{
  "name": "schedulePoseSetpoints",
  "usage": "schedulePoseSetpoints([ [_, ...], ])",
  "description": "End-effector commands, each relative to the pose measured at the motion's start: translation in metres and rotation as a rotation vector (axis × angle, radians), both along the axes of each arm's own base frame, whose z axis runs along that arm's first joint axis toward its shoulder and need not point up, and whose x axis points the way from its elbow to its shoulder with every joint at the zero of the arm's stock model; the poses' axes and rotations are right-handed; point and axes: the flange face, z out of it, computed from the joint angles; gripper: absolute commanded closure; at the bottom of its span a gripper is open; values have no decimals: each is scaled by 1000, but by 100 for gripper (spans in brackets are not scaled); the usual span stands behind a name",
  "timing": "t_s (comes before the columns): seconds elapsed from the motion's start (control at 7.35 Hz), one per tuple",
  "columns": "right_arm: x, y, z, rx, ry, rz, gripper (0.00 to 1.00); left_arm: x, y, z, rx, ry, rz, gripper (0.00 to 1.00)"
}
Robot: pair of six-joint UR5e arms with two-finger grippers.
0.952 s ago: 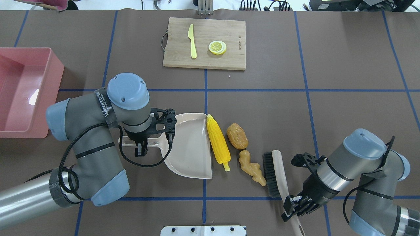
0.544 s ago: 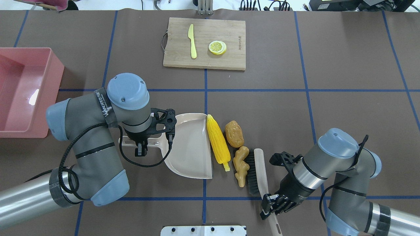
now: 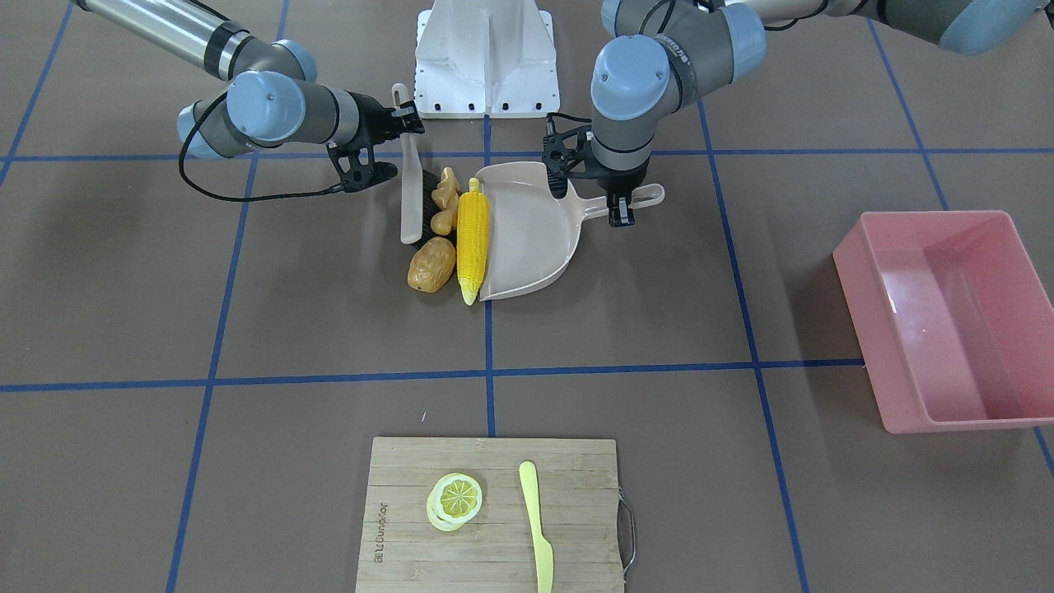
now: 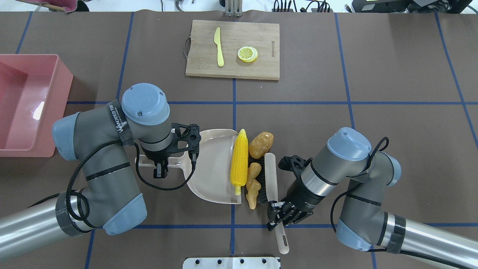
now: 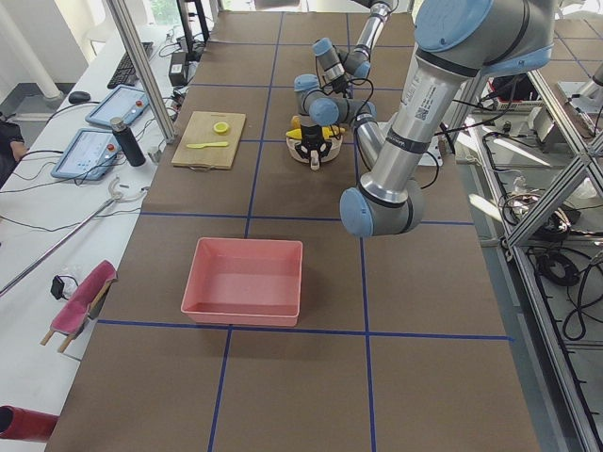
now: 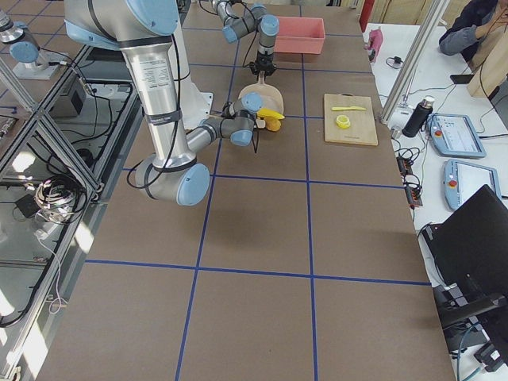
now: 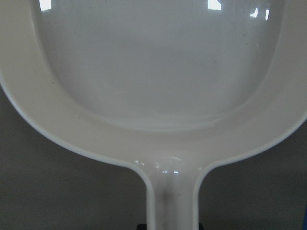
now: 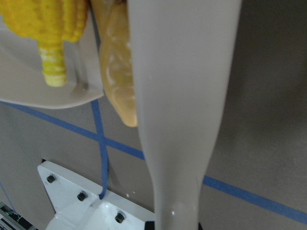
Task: Sweep and dump trash into bin
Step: 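Sweep the corn and ginger into the dustpan with the brush in the right gripper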
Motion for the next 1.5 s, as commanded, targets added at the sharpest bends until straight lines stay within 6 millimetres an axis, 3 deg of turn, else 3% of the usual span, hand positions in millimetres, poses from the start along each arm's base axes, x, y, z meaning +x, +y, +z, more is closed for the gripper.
schedulePoseSetpoints([
  [0.0,-12,-13,-25,5,-5,14,100,0,0,-1,0,1,0,100],
  [0.41,-40,-26,-54,10,-18,28,100,-2,1,0,1,3,0,100],
  [0.82,-61,-33,-71,-6,-8,43,100,-5,2,2,4,5,-2,100],
  [1.22,-50,-35,-74,-39,-5,54,100,-7,2,10,-5,17,-25,100],
  [1.36,-26,-39,-68,-58,-3,67,100,-7,2,11,-15,15,-37,100],
])
